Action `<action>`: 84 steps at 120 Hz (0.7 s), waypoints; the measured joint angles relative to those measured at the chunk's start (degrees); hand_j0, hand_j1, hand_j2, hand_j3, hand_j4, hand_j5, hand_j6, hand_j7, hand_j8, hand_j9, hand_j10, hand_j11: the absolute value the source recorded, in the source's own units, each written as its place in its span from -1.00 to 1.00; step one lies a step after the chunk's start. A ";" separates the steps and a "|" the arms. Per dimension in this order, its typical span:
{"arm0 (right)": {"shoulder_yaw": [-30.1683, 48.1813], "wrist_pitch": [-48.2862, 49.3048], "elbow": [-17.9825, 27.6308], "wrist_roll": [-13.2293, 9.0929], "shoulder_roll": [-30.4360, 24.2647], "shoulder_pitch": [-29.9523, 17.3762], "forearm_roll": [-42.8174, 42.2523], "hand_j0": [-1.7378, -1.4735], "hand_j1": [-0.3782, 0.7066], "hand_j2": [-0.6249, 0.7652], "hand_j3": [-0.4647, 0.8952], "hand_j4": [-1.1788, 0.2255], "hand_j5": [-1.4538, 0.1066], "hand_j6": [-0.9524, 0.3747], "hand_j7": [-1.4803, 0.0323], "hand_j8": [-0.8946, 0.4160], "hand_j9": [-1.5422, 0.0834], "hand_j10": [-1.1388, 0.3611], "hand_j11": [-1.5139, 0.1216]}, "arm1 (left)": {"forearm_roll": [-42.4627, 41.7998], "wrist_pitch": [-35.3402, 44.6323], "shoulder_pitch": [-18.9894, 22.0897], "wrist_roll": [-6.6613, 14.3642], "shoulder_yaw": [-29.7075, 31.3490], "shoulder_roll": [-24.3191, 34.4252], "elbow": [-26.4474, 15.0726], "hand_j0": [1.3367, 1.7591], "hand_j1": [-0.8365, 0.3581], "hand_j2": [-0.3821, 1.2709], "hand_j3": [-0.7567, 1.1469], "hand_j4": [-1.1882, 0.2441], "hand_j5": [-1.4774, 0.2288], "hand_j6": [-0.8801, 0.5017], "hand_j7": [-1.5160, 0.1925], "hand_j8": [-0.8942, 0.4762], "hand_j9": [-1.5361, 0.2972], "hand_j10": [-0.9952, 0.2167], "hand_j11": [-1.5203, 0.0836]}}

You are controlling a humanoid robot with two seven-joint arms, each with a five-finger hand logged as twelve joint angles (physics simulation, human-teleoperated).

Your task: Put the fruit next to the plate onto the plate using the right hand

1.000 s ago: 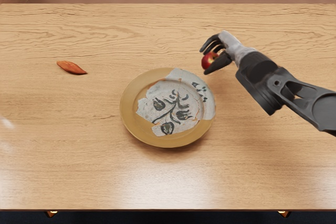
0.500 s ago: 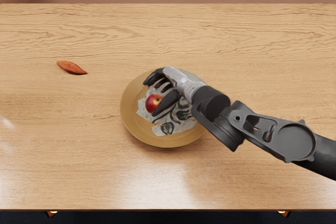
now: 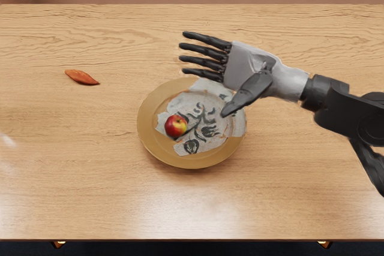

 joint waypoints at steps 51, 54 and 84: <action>20.70 1.66 -6.28 0.00 -7.95 -15.35 6.85 -0.40 -0.90 -0.10 -0.32 0.65 0.82 0.40 0.92 0.33 0.86 0.49 0.81 | 0.00 0.00 0.00 0.00 -0.01 0.00 0.00 0.52 0.97 -0.54 -0.21 0.65 0.72 0.26 0.76 0.29 0.66 0.63 0.88; 21.56 1.67 -6.33 0.00 -8.06 -15.96 6.89 -0.40 -0.90 -0.10 -0.32 0.65 0.82 0.40 0.92 0.33 0.86 0.49 0.81 | 0.00 0.00 0.00 0.00 -0.01 0.00 0.00 0.52 0.97 -0.54 -0.21 0.65 0.72 0.26 0.76 0.29 0.66 0.63 0.88; 26.93 1.69 -6.75 0.00 -8.18 -19.56 7.29 -0.40 -0.90 -0.10 -0.32 0.65 0.83 0.41 0.92 0.34 0.87 0.49 0.82 | 0.00 0.00 -0.09 0.00 -0.01 0.00 0.00 0.52 0.97 -0.54 -0.21 0.65 0.72 0.26 0.76 0.29 0.66 0.63 0.88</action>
